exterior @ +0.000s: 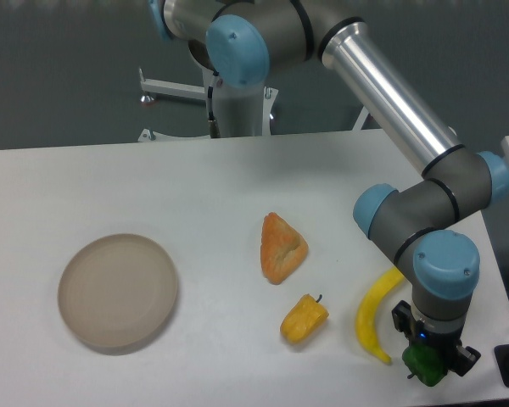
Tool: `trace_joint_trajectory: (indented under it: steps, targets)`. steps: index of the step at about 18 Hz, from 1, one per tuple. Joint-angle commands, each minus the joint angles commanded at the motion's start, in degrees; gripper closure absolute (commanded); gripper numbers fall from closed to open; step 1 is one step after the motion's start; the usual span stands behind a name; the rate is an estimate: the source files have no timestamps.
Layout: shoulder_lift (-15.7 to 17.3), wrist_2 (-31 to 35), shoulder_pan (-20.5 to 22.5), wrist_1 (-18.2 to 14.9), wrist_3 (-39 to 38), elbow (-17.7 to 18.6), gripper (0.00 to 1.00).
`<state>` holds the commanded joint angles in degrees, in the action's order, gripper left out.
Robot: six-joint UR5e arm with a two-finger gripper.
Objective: Place the green pepper on the plate
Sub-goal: 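Grasp the green pepper beside the banana and lift it up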
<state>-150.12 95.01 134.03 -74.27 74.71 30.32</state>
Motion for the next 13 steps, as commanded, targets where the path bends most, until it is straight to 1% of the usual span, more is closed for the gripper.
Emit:
trace_joint_trajectory:
  steps: [2, 8, 11, 13]
  targets:
    - [0.3, 0.0, 0.0, 0.1, -0.1, 0.7, 0.58]
    - [0.9, 0.0, -0.1, -0.4, -0.3, 1.1, 0.58]
    - [2.5, -1.0, -0.9, -1.2, -0.5, 2.3, 0.58]
    - [3.9, -1.4, -1.5, -1.7, -1.2, 4.1, 0.58]
